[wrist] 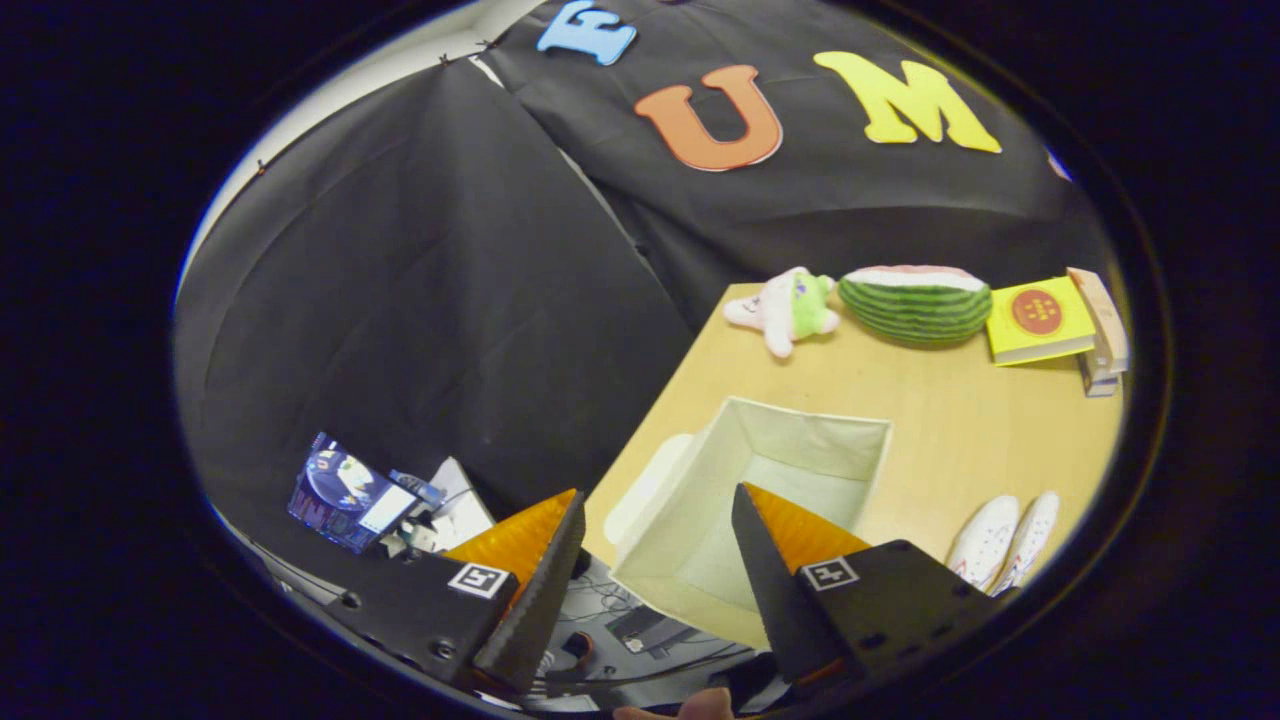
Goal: Open the storage box then place both shoes into the box .Put the left shoe in first, then the right shoe, with the right side of both shoes facing outward in a uniform manner.
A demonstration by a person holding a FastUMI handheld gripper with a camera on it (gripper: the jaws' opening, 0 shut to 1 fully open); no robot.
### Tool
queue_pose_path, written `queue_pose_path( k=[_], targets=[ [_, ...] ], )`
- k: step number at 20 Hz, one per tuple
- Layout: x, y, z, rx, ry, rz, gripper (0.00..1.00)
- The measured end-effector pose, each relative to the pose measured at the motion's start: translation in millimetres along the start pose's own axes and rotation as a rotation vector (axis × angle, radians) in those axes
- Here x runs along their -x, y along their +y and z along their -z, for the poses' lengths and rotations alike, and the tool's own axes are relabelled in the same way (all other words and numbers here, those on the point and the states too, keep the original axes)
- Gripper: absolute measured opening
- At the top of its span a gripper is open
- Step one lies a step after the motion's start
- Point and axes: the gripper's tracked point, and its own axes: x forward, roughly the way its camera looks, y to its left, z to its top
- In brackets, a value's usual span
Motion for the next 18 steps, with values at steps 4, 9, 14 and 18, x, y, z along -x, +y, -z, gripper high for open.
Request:
queue_pose_path(
  k=[4, 9, 14, 18],
  targets=[
    [53, -97, 23, 0.02, 0.029, 0.172, 0.91],
    [99, -211, 86, -0.076, 0.198, 0.347, 0.91],
    [83, -293, 157, -0.225, 0.429, 0.383, 0.91],
    [50, -333, 190, -0.272, 0.515, 0.379, 0.91]
  ],
)
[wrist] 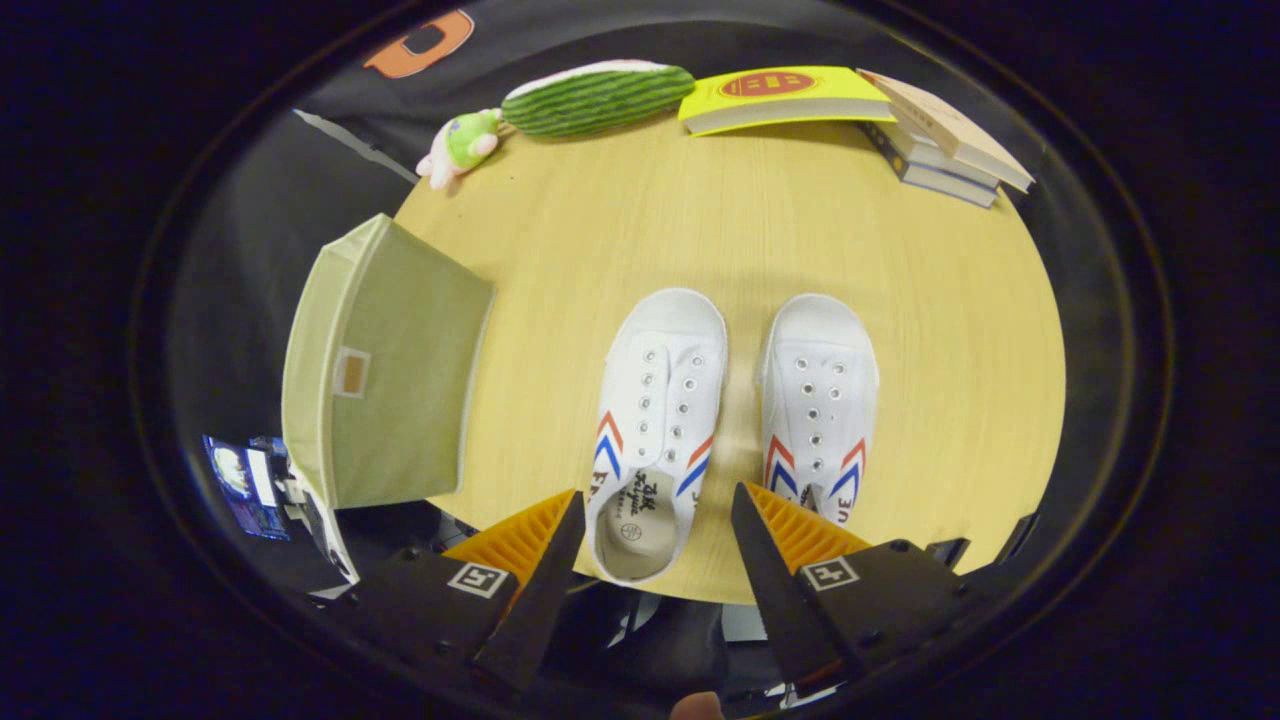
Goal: Open the storage box then place both shoes into the box .Put the left shoe in first, then the right shoe, with the right side of both shoes facing outward in a uniform manner.
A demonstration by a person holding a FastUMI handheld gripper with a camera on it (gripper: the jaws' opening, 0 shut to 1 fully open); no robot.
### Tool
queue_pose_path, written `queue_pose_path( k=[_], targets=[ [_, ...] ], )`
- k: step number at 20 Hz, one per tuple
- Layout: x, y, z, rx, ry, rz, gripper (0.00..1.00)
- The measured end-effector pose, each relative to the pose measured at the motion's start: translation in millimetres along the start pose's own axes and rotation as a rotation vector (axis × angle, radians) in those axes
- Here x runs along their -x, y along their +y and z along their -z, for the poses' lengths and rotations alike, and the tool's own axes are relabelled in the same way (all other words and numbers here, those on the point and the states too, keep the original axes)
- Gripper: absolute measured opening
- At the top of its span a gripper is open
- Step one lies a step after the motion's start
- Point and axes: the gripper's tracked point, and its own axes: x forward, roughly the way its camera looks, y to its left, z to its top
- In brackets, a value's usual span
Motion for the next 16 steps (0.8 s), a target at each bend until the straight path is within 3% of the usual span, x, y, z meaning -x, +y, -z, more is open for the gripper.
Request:
queue_pose_path(
  k=[5, 10, 16],
  targets=[
    [-21, -24, -14, -0.04, 0.025, 0.01, 0.89],
    [-42, -16, -22, -0.122, 0.058, -0.056, 0.83],
    [-59, -8, -23, -0.122, 0.112, -0.112, 0.77]
  ],
)
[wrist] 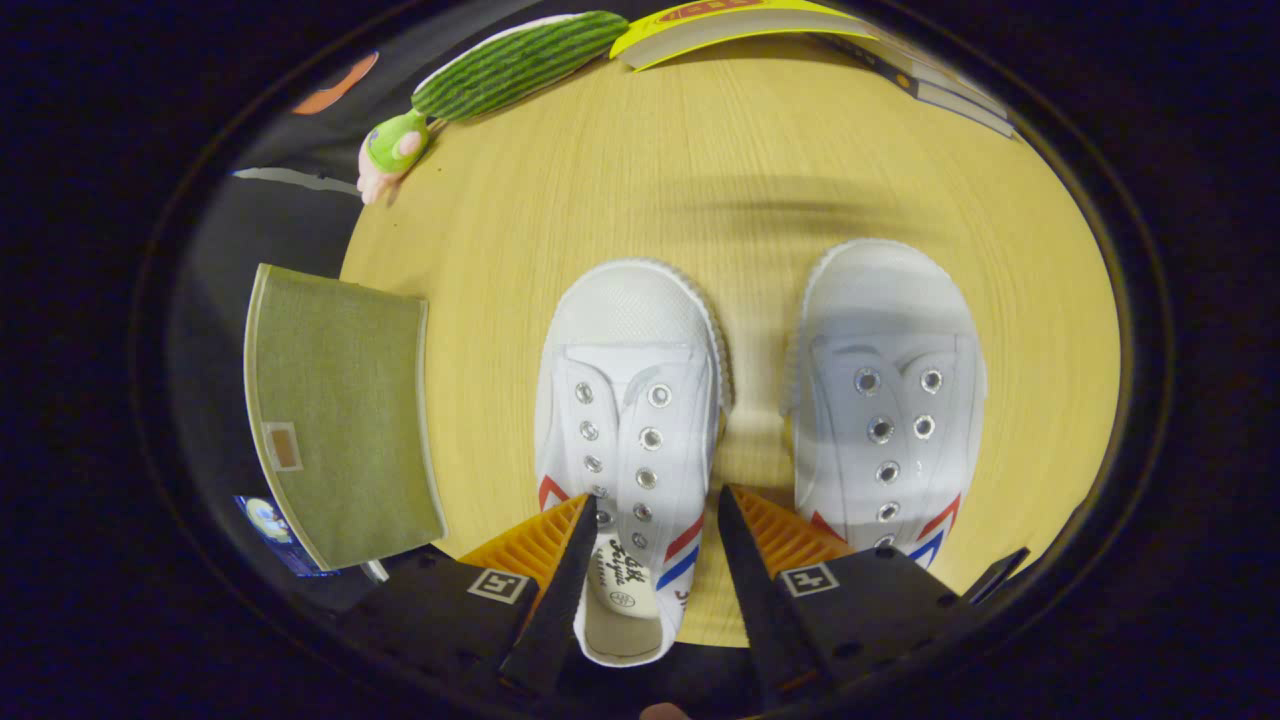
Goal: Open the storage box then place both shoes into the box .Put the left shoe in first, then the right shoe, with the right side of both shoes facing outward in a uniform manner.
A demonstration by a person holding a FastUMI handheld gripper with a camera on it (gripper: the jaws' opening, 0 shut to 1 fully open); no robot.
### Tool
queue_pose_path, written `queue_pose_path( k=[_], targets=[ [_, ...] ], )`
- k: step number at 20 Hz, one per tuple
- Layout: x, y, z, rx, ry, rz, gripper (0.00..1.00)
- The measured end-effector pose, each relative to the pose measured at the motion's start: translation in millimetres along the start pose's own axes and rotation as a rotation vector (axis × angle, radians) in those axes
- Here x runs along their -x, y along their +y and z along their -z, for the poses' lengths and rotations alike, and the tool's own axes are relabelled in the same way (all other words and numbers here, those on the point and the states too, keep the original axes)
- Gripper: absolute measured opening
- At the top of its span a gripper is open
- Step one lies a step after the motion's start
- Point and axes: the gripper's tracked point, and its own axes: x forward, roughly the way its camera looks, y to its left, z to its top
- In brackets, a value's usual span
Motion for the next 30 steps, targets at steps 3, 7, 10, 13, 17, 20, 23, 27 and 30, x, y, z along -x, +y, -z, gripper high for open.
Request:
queue_pose_path(
  k=[3, 7, 10, 13, 17, 20, 23, 27, 30],
  targets=[
    [5, 1, -2, -0.074, 0.021, -0.03, 0.49],
    [8, -1, -3, -0.189, 0.033, -0.082, 0.09],
    [16, 4, 1, -0.211, 0.043, -0.102, 0.08],
    [31, 17, 12, -0.203, 0.046, -0.124, 0.07],
    [70, 50, 18, -0.171, 0.013, -0.161, 0.07],
    [119, 98, 17, -0.133, -0.04, -0.198, 0.07],
    [173, 164, 18, -0.067, -0.093, -0.237, 0.07],
    [207, 264, 24, 0.0, -0.119, -0.286, 0.07],
    [198, 334, 27, 0.035, -0.106, -0.303, 0.07]
  ],
)
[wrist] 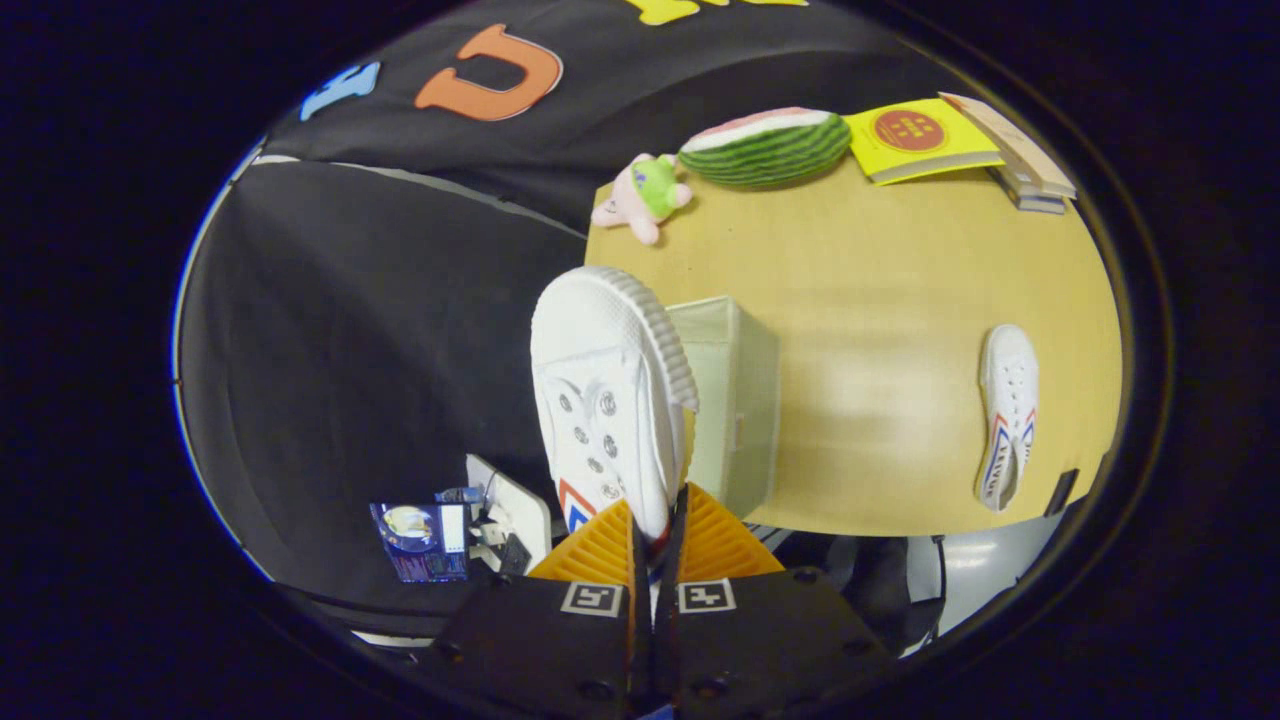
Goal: Open the storage box then place both shoes into the box .Put the left shoe in first, then the right shoe, with the right side of both shoes facing outward in a uniform manner.
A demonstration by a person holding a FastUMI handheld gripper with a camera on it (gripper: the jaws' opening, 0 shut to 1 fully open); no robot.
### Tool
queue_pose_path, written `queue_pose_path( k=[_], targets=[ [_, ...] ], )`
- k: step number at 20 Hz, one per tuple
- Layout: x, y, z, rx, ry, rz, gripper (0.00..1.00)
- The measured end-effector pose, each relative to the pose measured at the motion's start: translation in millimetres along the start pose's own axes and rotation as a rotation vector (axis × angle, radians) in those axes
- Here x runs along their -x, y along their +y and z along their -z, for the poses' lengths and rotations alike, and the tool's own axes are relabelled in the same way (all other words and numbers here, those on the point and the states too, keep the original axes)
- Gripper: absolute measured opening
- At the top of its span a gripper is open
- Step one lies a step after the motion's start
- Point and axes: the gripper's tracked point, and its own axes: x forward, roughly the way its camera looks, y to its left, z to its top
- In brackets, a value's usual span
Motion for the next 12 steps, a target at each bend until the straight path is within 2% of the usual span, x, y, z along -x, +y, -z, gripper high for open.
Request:
queue_pose_path(
  k=[5, 12],
  targets=[
    [-87, 43, -3, -0.049, 0.05, 0.036, 0.07],
    [-180, -8, -5, -0.269, 0.108, 0.096, 0.07]
  ],
)
